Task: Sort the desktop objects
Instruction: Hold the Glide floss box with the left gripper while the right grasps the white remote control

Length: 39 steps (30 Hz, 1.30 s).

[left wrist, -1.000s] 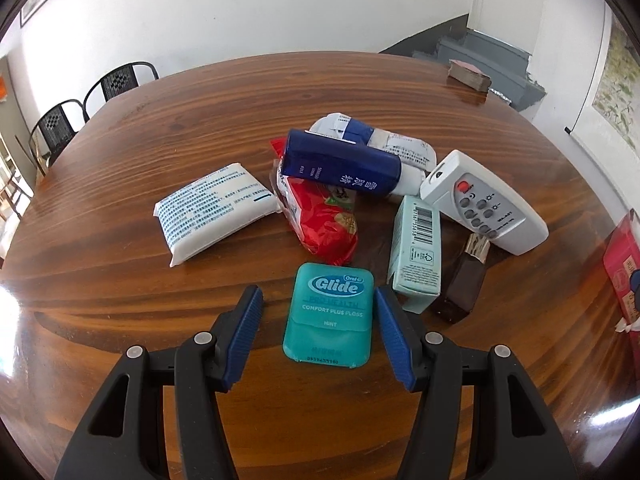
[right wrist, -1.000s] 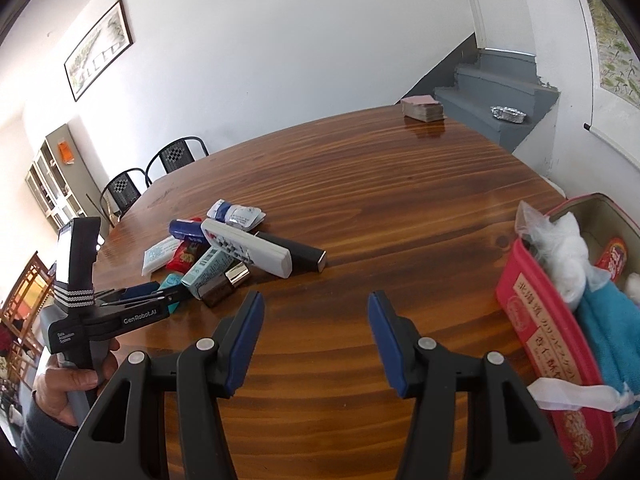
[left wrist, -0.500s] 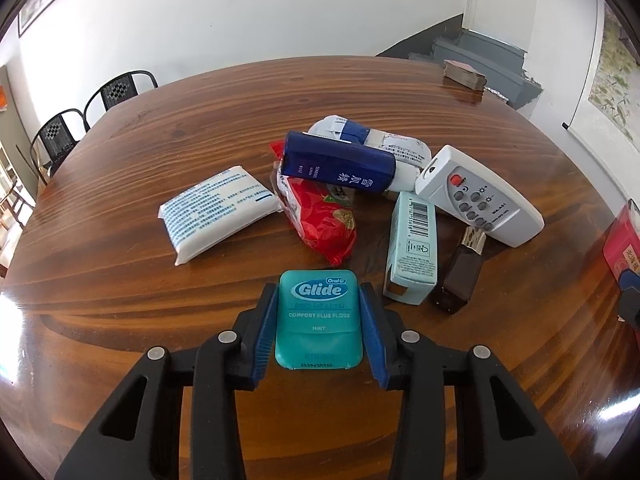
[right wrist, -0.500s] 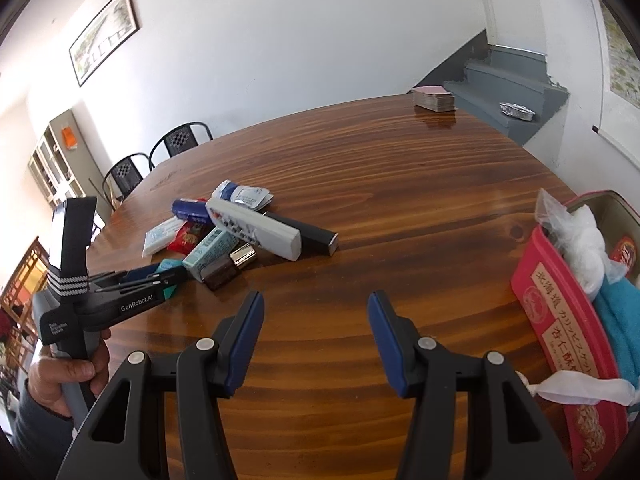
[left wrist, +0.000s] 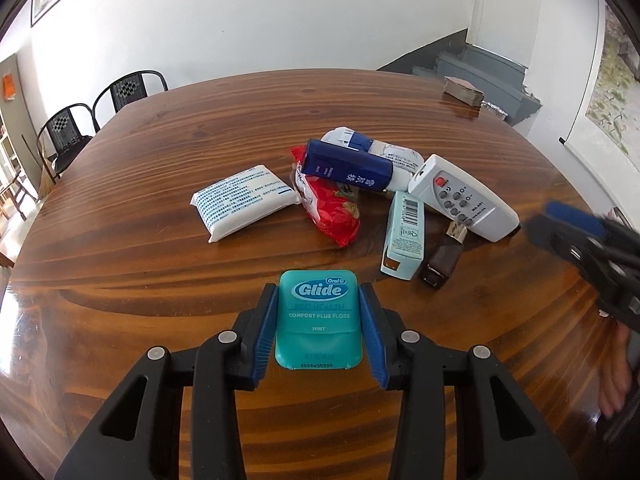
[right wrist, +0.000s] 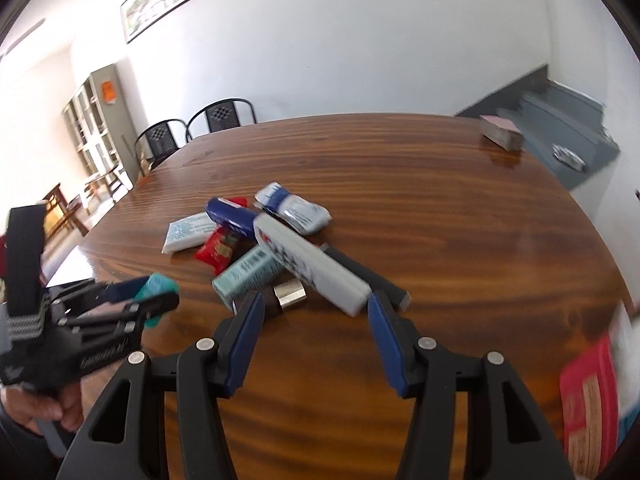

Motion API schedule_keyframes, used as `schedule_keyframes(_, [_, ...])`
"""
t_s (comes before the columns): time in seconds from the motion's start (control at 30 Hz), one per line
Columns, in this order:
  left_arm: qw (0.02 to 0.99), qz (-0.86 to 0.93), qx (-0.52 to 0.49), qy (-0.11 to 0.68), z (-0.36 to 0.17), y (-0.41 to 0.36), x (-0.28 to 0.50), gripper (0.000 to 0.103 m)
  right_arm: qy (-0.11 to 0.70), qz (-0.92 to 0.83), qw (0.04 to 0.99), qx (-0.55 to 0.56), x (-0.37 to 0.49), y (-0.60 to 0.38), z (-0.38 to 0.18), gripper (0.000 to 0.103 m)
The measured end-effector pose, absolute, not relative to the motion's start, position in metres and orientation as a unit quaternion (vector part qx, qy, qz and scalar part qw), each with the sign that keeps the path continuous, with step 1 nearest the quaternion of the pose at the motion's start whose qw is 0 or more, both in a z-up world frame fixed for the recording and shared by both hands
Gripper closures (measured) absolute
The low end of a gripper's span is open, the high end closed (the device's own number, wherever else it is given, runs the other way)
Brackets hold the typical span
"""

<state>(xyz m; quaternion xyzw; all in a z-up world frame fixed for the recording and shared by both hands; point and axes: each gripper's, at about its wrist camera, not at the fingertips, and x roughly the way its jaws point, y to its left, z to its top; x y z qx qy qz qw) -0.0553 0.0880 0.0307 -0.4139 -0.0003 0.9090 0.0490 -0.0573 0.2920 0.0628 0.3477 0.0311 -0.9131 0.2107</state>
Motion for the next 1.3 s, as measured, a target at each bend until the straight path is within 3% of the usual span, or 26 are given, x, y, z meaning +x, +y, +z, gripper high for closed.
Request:
schedule_keyframes(0.17, [0.054,0.910,-0.412,-0.003,0.034,0.087,-0.054,0.060,0.096,-0.915,0.214,0.329,-0.074,0.275,0.050,0.044])
schedule_keyframes(0.63, [0.056,0.909,-0.414,0.002,0.032,0.089,-0.055,0.060,0.127,-0.901,0.239,0.339,-0.087,0.254,0.037,0.044])
schedule_keyframes(0.77, [0.056,0.909,-0.414,0.002,0.031,0.089,-0.055,0.060,0.120,-0.893,0.257,0.349,-0.087,0.255,0.037,0.058])
schedule_keyframes(0.87, [0.055,0.908,-0.416,0.003,0.030,0.089,-0.055,0.060,0.125,-0.890,0.260,0.352,-0.086,0.254,0.035,0.061])
schedule_keyframes(1.3, [0.043,0.900,-0.434,0.005,0.012,0.085,-0.066,0.060,0.146,-0.897,0.234,0.345,-0.096,0.242,0.032,0.059])
